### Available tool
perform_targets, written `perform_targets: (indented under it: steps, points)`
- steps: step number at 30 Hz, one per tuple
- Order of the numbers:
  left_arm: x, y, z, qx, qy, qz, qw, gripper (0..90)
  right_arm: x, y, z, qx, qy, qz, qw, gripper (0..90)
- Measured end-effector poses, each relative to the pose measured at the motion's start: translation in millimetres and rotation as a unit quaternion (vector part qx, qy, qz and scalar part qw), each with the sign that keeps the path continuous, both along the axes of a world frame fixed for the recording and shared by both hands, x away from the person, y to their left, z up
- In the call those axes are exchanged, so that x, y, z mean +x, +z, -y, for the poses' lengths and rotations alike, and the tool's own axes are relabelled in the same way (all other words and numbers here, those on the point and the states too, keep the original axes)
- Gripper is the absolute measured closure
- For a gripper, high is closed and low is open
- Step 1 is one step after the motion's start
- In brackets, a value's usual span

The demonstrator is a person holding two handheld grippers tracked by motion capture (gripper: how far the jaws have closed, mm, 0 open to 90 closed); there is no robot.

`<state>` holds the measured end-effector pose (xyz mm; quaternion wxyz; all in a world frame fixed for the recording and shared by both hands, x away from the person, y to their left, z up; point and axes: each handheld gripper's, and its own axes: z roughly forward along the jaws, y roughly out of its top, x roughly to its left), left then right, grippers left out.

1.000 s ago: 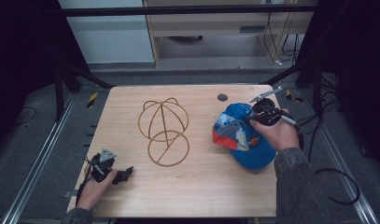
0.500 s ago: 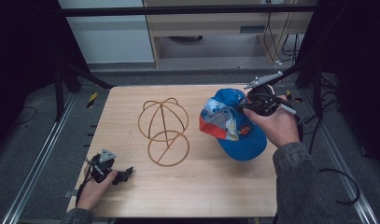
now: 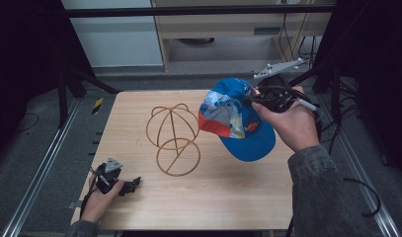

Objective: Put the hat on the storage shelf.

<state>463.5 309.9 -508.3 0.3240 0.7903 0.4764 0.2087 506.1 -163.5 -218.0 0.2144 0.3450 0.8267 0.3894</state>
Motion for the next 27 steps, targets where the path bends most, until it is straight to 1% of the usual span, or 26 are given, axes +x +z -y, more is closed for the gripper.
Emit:
perform_targets:
  steps: [4, 8, 14, 19, 21, 27]
  points:
    - [0.0, 0.0, 0.0, 0.0, 0.0, 0.0, 1.0, 0.0, -1.9, 7.4, -6.1, 0.002, 0.006, 0.006, 1.0, 90.0]
    - [0.0, 0.0, 0.0, 0.0, 0.0, 0.0, 1.0, 0.0, -3.6, 13.8, -10.6, 0.014, 0.01, 0.012, 0.9998, 90.0]
    - [0.0, 0.0, 0.0, 0.0, 0.0, 0.0, 1.0, 0.0, -5.8, 24.7, -19.6, 0.023, 0.019, 0.024, 0.9993, 90.0]
    - [0.0, 0.0, 0.1, 0.0, 0.0, 0.0, 1.0, 0.0, -7.7, 33.1, -27.3, 0.026, 0.025, 0.031, 0.9988, 90.0]
    - [0.0, 0.0, 0.0, 0.0, 0.0, 0.0, 1.0, 0.0, -8.1, 36.3, -31.1, 0.032, 0.03, 0.036, 0.9984, 90.0]
    - [0.0, 0.0, 0.0, 0.0, 0.0, 0.0, 1.0, 0.0, -6.8, 42.3, -40.6, 0.044, 0.039, 0.04, 0.9975, 90.0]
